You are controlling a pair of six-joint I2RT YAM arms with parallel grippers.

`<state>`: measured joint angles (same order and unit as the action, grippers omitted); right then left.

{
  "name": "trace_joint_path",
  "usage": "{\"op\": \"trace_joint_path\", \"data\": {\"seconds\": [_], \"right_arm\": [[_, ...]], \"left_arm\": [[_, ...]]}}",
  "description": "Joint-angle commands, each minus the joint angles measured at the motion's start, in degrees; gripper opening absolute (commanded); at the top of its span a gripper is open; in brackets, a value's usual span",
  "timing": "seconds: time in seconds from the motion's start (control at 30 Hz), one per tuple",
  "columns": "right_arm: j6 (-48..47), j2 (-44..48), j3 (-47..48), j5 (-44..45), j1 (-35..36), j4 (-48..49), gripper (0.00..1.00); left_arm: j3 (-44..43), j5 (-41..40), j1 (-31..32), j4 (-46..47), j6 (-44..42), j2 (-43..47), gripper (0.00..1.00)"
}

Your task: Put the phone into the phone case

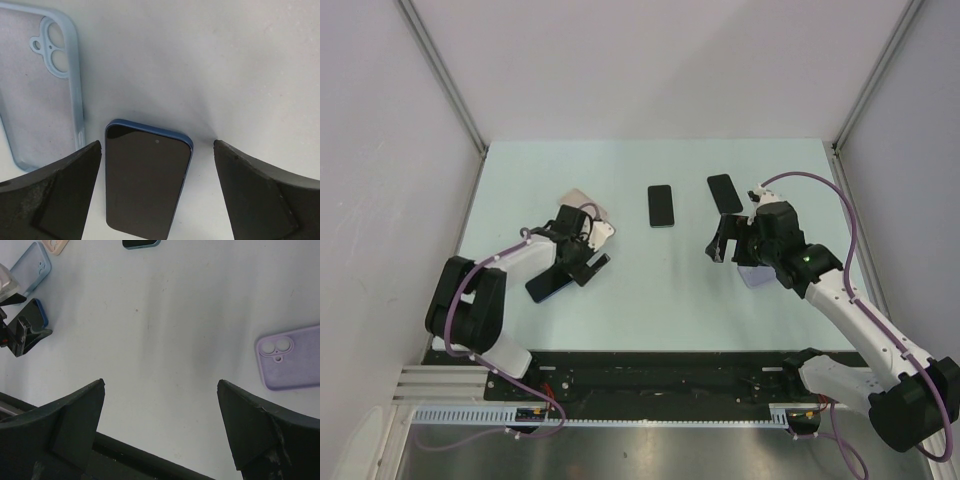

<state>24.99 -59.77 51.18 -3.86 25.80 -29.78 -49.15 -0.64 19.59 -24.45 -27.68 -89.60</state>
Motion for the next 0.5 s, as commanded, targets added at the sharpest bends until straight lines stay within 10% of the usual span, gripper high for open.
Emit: {"op": "trace_joint_path", "data": {"seconds": [0.0,0.47], "right_arm": [[0.1,1.1,0.3,1.0,0.1,-0.6,1.0],[0.4,1.8,0.3,0.1,0.1,-1.1,1.0]], "left_arm": [[-0.7,2.4,-1.1,1.5,-4.8,-1.3,0.98],[-1.0,5.7,-4.8,-1.9,-3.6,0.0,0.9]]}}
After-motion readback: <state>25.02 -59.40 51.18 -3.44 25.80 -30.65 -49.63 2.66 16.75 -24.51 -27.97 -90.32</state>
